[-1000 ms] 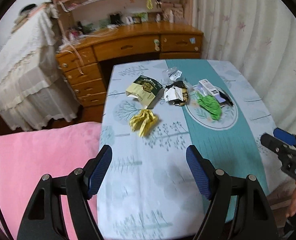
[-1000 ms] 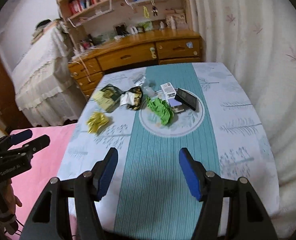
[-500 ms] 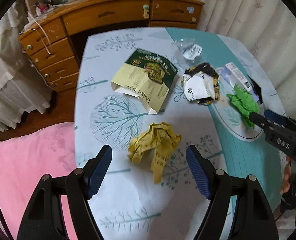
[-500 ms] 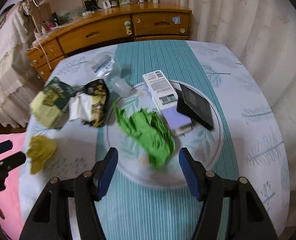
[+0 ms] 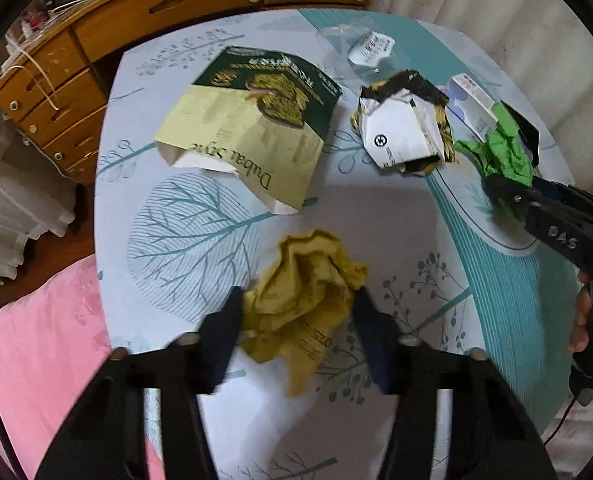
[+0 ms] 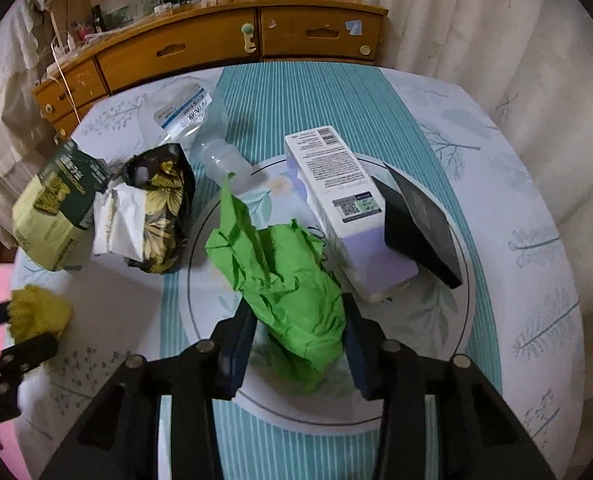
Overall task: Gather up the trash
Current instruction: 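Grasp the yellow crumpled paper with the left tool while the right tool grasps the green crumpled paper, then carry the yellow and green papers over the bin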
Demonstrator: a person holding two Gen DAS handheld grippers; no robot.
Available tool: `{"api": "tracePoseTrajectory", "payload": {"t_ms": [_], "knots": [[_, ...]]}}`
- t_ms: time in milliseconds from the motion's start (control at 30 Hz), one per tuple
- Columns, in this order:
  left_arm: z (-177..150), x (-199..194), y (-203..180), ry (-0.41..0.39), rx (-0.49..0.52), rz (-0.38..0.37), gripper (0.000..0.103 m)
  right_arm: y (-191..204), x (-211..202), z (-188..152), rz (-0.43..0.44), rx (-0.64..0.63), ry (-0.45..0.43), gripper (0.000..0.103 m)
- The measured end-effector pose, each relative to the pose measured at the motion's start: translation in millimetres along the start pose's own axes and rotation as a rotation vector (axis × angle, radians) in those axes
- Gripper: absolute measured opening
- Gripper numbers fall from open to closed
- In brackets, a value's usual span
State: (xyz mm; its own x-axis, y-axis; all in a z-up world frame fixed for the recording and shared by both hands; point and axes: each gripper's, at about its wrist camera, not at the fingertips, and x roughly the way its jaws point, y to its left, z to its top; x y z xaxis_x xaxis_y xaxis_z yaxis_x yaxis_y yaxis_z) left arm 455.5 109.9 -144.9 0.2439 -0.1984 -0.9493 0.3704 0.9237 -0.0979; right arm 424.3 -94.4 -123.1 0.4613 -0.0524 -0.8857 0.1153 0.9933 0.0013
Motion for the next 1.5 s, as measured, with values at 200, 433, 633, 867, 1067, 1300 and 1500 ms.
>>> {"api": "tracePoseTrajectory", "payload": {"t_ms": [200, 433, 633, 867, 1067, 1300, 1500], "knots": [[-4, -12, -3, -0.060, 0.020, -0.026, 0.036, -11, -17, -13, 0.100, 0.096, 0.002, 0.037], [-16, -48, -10, -0.138, -0.039, -0.042, 0.035, -20, -54, -37, 0.187, 0.211, -0.019, 0.037], [-43, -93, -29, -0.188, -0.073, -0.053, 0.035, -26, -101, -65, 0.244, 0.220, -0.048, 0.037], [-101, -158, -77, -0.263, -0.099, -0.044, 0.035, -43, -164, -107, 0.316, 0.153, -0.096, 0.037], [-169, -207, -138, -0.349, -0.144, -0.030, 0.035, -71, -225, -160, 0.367, 0.053, -0.156, 0.037], [-247, -242, -218, -0.391, -0.179, -0.002, 0.035, -104, -283, -226, 0.405, -0.034, -0.179, 0.037], [-290, -257, -263, -0.358, -0.183, 0.040, 0.035, -127, -305, -273, 0.441, -0.048, -0.144, 0.037]]}}
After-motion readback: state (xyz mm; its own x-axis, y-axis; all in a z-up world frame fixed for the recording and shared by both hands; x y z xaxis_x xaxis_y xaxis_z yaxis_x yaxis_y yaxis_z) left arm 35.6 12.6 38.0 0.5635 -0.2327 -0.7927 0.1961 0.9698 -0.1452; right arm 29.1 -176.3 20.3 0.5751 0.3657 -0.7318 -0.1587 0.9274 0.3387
